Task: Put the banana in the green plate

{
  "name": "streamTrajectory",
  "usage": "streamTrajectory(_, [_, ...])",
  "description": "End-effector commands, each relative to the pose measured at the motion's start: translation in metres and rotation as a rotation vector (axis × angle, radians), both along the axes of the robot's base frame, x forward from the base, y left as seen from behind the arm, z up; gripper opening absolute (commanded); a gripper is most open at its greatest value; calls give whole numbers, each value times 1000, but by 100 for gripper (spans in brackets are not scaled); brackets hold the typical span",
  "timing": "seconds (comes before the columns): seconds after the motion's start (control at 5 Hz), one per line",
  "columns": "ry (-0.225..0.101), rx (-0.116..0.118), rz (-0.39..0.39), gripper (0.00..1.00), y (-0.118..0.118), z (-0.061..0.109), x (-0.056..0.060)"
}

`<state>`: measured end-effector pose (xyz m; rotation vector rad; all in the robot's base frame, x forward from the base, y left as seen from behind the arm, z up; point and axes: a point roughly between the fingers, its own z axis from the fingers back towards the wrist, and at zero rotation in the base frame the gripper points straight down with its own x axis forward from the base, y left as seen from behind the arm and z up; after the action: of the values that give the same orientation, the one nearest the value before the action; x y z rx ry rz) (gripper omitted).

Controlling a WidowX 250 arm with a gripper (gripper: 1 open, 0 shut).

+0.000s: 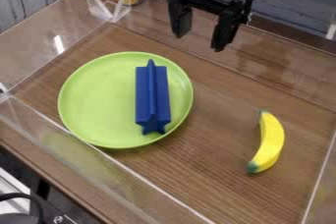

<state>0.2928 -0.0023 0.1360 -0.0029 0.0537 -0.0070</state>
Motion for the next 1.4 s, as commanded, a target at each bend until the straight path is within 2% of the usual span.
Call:
streamTrajectory(0.0, [6, -5, 22, 100, -11, 4, -2])
streamTrajectory(0.4, [3, -19, 33, 100, -38, 19, 0])
streamTrajectory(0.6, [-11, -36, 53, 100, -60, 9, -7])
streamTrajectory(1.0, [-51, -53, 116, 100, -92, -27, -20])
streamTrajectory(1.2, [-69, -59, 172, 100, -105, -29, -30])
